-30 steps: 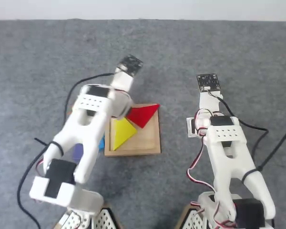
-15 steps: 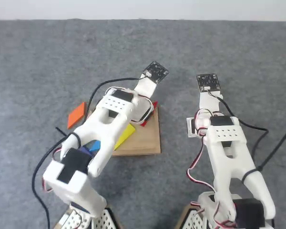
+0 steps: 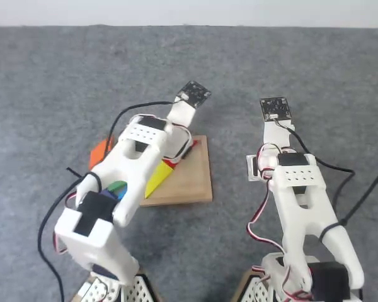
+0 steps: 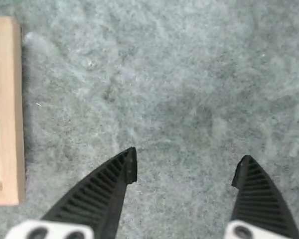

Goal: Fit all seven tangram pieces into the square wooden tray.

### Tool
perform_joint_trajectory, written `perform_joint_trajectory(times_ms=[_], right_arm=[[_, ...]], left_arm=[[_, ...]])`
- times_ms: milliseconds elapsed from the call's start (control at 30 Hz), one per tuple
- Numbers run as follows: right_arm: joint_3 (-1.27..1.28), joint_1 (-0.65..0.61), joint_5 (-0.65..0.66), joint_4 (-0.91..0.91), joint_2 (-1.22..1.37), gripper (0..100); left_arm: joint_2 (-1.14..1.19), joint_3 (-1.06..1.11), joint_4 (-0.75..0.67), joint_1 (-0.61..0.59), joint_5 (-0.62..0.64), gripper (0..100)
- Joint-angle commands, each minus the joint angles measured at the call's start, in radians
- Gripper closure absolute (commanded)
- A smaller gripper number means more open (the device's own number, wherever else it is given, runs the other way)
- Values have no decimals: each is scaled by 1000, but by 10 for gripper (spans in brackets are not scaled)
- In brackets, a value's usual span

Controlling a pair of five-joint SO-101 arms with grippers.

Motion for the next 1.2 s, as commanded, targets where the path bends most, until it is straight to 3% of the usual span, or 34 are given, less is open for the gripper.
perform_joint_trajectory(times_ms=[0,200,400,533,667,767,933,1067,1167], right_arm=[[-9,-5,8,-16,-2,692],[-9,-5,8,-16,-2,692],[-9,-5,8,-16,-4,692],[-9,-5,8,-16,-4,692],[-8,-5,8,-8,-4,692],[-8,-5,8,-7,-4,692],[-11,50,49,81,-45,692],[61,188,130,85,-196,692],[204,234,232,-7,-275,692]], left_arm=[[-17,2,14,-55,-37,837],[-32,-7,9,-109,-32,836],[-324,18,14,-150,49,834],[-577,171,17,-178,66,833],[-735,401,9,-344,84,833],[-727,410,69,-488,51,833],[-605,277,198,-629,-81,833],[-437,105,287,-695,-135,783],[-313,-19,334,-701,-181,780]])
